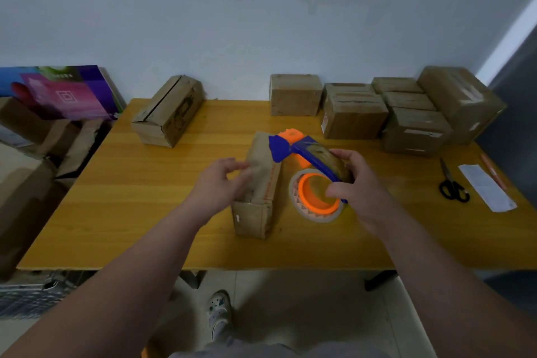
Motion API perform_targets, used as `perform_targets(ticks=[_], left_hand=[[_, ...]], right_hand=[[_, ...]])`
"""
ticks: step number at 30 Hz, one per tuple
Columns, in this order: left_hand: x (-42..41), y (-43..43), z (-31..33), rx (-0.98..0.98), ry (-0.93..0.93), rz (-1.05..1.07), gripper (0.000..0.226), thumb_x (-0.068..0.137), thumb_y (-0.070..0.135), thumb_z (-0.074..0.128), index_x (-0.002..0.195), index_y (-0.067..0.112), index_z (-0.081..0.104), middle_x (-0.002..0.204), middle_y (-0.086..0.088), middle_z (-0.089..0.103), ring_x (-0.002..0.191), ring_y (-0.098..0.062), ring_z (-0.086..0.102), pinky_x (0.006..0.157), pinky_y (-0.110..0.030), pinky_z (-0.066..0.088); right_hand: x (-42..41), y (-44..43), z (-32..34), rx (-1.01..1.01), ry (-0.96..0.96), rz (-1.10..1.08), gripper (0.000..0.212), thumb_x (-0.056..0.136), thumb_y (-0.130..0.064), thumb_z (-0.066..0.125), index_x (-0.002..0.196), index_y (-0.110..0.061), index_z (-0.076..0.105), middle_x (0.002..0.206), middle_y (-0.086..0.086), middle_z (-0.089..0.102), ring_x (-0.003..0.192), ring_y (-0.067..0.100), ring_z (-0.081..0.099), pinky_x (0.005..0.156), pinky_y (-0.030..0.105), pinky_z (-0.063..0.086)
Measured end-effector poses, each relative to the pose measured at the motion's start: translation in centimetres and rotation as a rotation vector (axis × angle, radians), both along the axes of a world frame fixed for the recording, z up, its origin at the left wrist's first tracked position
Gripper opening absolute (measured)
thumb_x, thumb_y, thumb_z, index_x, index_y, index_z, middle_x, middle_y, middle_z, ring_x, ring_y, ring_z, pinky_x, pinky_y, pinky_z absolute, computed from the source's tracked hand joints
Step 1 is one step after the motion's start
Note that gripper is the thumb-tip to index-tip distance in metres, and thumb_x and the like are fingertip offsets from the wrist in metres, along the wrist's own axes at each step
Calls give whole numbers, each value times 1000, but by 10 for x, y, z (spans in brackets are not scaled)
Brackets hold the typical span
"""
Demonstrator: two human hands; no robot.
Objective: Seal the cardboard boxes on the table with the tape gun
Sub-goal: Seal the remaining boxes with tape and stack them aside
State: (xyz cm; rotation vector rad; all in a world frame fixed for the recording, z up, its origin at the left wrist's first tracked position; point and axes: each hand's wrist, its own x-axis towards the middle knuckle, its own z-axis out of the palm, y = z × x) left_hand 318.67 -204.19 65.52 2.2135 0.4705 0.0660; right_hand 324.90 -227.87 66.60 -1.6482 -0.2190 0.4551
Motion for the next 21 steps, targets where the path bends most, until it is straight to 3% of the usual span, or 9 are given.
perform_targets(ticks=[2,4,6,8,13,16,21], left_hand=[[2,-3,13,-401,3,176,42,95,44,51,124,17,61,125,-3,59,118,-21,53,98,-41,45],[2,-3,24,-762,95,232,44,95,48,48,114,11,62,105,-5,65,93,-19,60,78,-34,50],[2,2,30,-949,217,228,49,92,52,49,106,8,63,89,-7,64,74,-18,59,64,-31,48],[0,4,31,-1046,328,206,48,90,53,52,101,8,63,82,-6,65,69,-17,59,62,-29,48],[-4,0,28,-1057,392,242,28,91,27,59,69,11,62,53,2,62,45,-7,57,48,-16,48],[-6,0,24,-984,329,264,22,92,11,56,70,10,59,48,2,56,39,-6,51,45,-15,43],[-8,0,22,-785,199,255,19,92,2,57,74,9,58,51,-1,53,54,-11,46,53,-24,41]], right_hand=[[-2,-2,2,5,-12,41,67,65,7,70,112,-37,51,112,5,56,97,23,60,70,32,53],[-3,-3,3,-13,-27,85,71,62,4,70,118,-35,51,113,7,55,97,26,60,72,35,51],[-4,-3,5,-29,-45,126,73,55,-3,68,119,-36,52,114,8,55,96,26,60,72,36,51],[-6,-3,6,-33,-61,167,74,53,-5,65,118,-37,52,114,8,55,91,20,61,70,33,51],[-11,-2,9,-36,-90,262,76,53,-4,65,120,-36,51,112,2,55,86,7,61,63,19,49],[-11,-2,8,-60,-118,300,77,53,-6,69,121,-38,50,118,2,54,95,15,63,65,22,52],[-11,1,10,-143,-174,332,78,53,-12,74,121,-42,48,120,-4,54,101,15,62,66,23,54]])
